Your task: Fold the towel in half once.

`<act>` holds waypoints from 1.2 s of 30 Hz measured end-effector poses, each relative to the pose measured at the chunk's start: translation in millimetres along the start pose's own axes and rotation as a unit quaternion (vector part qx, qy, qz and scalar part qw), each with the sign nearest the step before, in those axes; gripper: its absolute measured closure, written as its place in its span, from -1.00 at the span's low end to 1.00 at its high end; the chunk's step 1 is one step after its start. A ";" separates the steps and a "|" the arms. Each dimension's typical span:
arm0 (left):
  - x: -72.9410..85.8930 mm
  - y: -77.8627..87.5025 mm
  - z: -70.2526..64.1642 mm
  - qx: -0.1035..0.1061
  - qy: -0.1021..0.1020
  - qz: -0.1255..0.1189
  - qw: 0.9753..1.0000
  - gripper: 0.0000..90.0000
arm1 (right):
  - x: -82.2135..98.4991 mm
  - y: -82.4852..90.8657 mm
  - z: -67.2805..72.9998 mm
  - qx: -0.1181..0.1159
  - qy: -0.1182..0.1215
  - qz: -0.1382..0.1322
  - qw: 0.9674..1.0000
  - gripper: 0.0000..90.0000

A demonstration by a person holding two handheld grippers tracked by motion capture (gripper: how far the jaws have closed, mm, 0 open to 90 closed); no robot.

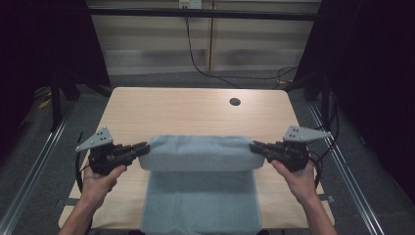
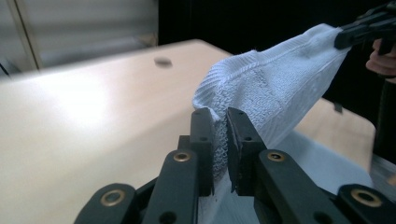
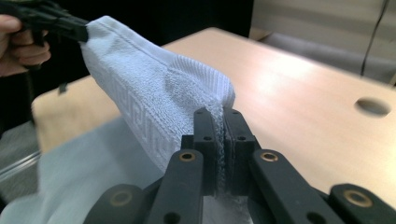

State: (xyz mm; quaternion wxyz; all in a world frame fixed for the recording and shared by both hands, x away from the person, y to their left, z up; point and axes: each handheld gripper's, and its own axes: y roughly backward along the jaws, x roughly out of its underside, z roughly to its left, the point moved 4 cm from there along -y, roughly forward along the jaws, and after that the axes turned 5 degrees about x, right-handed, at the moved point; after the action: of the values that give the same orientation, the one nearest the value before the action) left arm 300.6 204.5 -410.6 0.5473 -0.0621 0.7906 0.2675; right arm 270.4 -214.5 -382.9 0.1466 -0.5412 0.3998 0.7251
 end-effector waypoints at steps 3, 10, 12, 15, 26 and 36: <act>29.0 -5.1 -2.2 0.009 0.010 0.042 0.999 0.82 | 29.9 0.2 8.9 -0.002 -0.012 0.025 1.000 0.90; 100.4 -22.8 -4.9 0.022 0.044 0.160 0.986 0.82 | 113.5 -20.8 31.8 -0.020 -0.045 0.123 0.991 0.90; 111.4 -27.1 -4.0 0.021 0.047 0.181 0.982 0.82 | 127.6 -26.2 32.6 -0.023 -0.061 0.138 0.988 0.90; 114.8 -29.6 -1.2 0.020 0.064 0.175 0.982 0.82 | 138.3 -33.8 32.5 -0.016 -0.057 0.163 0.985 0.90; 91.8 -67.1 45.0 -0.029 0.018 0.163 0.986 0.82 | 124.5 -70.6 -0.2 0.019 -0.039 0.173 0.984 0.89; 61.0 -106.2 102.5 -0.068 0.035 0.160 0.984 0.82 | 97.6 -120.8 -55.2 0.063 -0.039 0.170 0.983 0.89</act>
State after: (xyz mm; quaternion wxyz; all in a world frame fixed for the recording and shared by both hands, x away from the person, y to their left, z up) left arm 403.4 176.5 -529.5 0.4643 0.0190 0.7888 0.4024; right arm 349.0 -199.7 -527.0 0.0698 -0.4265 0.5247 0.7334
